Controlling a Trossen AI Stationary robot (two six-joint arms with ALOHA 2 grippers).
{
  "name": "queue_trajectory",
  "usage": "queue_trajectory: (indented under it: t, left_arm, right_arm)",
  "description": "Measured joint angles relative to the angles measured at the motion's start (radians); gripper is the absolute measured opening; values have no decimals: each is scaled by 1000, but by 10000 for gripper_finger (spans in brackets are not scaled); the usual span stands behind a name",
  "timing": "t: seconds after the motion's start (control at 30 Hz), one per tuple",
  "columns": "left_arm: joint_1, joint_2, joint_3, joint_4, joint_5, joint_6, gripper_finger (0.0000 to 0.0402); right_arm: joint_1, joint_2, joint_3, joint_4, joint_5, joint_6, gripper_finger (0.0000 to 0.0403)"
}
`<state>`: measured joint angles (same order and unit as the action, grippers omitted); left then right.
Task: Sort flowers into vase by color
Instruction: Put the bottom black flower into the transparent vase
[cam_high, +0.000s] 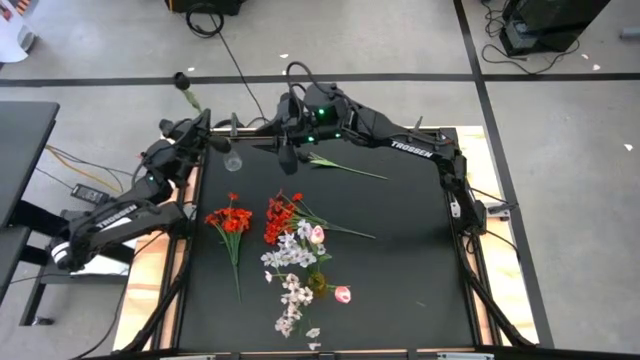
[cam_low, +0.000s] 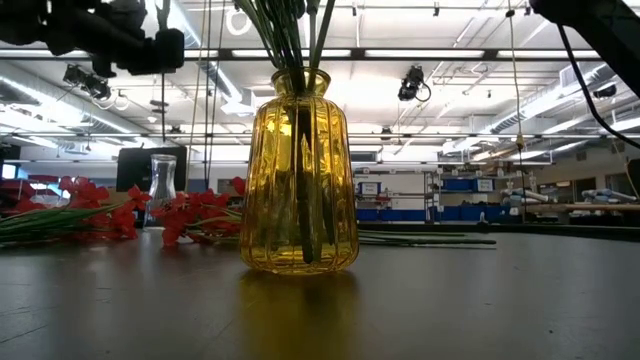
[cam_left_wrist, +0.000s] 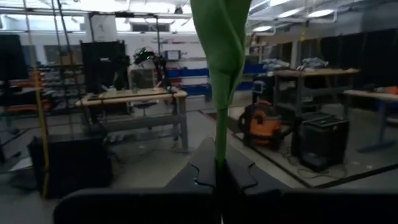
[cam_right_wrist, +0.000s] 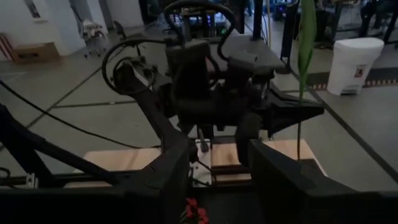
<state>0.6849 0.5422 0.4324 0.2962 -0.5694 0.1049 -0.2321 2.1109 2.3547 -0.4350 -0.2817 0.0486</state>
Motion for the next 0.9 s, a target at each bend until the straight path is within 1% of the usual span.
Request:
queue_trajectory:
  t: [0.17, 0.27, 0.4, 0.53, 0.73, 0.8, 0.9]
  left_arm:
    - [66, 67, -1, 12, 11, -32, 3]
    - [99, 111, -1, 36, 46, -50, 3]
    - [115, 143, -1, 49, 61, -93, 3]
    - [125, 155, -1, 30, 58, -166, 4]
    - [126, 156, -1, -4, 56, -191, 5]
    - [126, 157, -1, -31, 53, -198, 11]
    - [126, 157, -1, -53, 51, -214, 40]
  right_arm:
    - [-3, 0, 0, 10, 0, -8, 174]
    - [-3, 0, 0, 7, 0, -8, 174]
    - [-4, 0, 0, 6, -21, -7, 174]
    - [-4, 0, 0, -6, -26, -7, 174]
    - [-4, 0, 0, -20, -27, -7, 174]
    - [-4, 0, 0, -19, -27, 1, 174]
    - [-6, 0, 0, -20, -27, 27, 177]
